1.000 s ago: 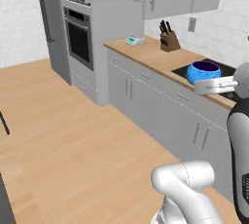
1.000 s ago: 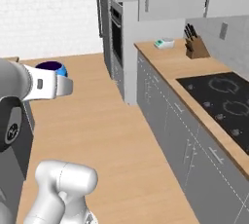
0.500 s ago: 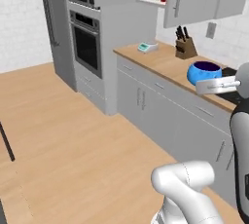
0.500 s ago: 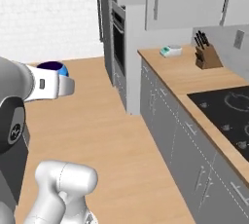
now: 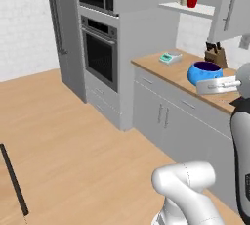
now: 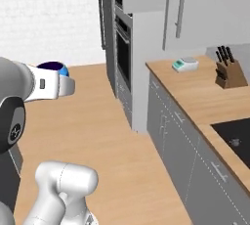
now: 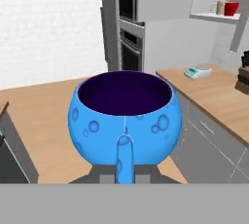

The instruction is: Gather all objects into one cabinet and sort the glasses and bowls to opposite sides.

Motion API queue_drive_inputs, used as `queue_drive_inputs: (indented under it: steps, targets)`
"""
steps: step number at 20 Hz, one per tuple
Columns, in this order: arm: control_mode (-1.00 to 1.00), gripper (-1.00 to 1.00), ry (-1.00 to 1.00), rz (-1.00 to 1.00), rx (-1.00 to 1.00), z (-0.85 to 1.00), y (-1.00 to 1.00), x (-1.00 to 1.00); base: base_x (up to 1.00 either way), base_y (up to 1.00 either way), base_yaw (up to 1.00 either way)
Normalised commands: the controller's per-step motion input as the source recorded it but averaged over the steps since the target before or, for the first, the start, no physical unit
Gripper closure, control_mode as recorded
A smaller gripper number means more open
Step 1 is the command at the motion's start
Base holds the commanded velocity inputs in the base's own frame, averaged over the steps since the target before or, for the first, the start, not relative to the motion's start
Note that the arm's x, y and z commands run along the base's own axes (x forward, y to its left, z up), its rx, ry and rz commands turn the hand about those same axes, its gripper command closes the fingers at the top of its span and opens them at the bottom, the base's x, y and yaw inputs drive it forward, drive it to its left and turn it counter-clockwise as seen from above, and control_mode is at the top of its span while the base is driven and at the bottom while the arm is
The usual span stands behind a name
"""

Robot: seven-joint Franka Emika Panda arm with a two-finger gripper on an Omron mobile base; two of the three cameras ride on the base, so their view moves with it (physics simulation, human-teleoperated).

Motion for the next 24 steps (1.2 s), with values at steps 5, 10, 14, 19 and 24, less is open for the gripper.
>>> queue_drive_inputs:
  steps: [5, 10, 14, 19, 24]
  targets:
    - [1.00, 1.00, 0.00, 0.00, 0.00, 0.00, 0.00, 0.00, 0.92, 0.23, -0.07]
    - [1.00, 1.00, 0.00, 0.00, 0.00, 0.00, 0.00, 0.00, 0.73, 0.19, -0.27]
    - [1.00, 1.00, 0.00, 0.00, 0.00, 0.00, 0.00, 0.00, 0.61, 0.15, -0.47]
    - [1.00, 1.00, 0.00, 0.00, 0.00, 0.00, 0.00, 0.00, 0.56, 0.17, -0.56]
    - [1.00, 1.00, 0.00, 0.00, 0.00, 0.00, 0.00, 0.00, 0.63, 0.42, -0.52]
